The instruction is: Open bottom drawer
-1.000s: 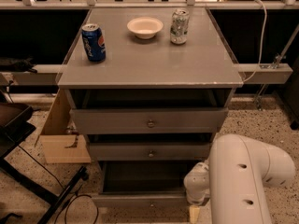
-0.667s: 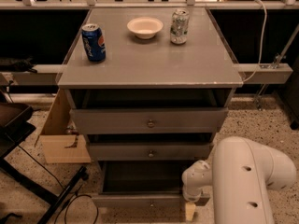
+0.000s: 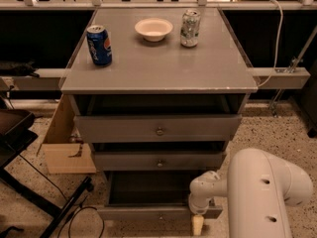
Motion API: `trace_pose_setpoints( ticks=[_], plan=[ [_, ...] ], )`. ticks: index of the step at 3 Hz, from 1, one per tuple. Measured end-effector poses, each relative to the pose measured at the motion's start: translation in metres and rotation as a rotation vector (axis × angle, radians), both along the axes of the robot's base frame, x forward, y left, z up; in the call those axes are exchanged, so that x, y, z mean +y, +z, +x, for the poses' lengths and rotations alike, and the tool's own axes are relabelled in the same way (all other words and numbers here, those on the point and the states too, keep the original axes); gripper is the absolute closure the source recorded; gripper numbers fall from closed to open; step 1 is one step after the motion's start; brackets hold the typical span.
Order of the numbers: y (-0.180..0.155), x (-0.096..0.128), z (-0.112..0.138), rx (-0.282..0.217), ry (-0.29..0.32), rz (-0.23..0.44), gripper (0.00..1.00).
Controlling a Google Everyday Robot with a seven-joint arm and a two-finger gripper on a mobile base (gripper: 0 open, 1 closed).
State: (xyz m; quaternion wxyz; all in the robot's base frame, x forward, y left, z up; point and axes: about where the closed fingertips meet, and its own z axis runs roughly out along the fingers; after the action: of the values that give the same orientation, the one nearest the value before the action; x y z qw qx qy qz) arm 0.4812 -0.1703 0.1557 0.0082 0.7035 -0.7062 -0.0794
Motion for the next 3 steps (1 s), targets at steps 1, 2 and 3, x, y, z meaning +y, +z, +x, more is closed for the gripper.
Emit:
trace_pose_setpoints(
  ticks=[1, 2, 3],
  plan=[
    [-0.003, -0.002, -0.013, 0.016, -0.043, -0.006, 0.15],
    [-0.005, -0.007, -0.042, 0.064, -0.104, -0.009, 0.38],
    [-0.002, -0.007, -0.037, 0.068, -0.111, -0.009, 0.69]
  ],
)
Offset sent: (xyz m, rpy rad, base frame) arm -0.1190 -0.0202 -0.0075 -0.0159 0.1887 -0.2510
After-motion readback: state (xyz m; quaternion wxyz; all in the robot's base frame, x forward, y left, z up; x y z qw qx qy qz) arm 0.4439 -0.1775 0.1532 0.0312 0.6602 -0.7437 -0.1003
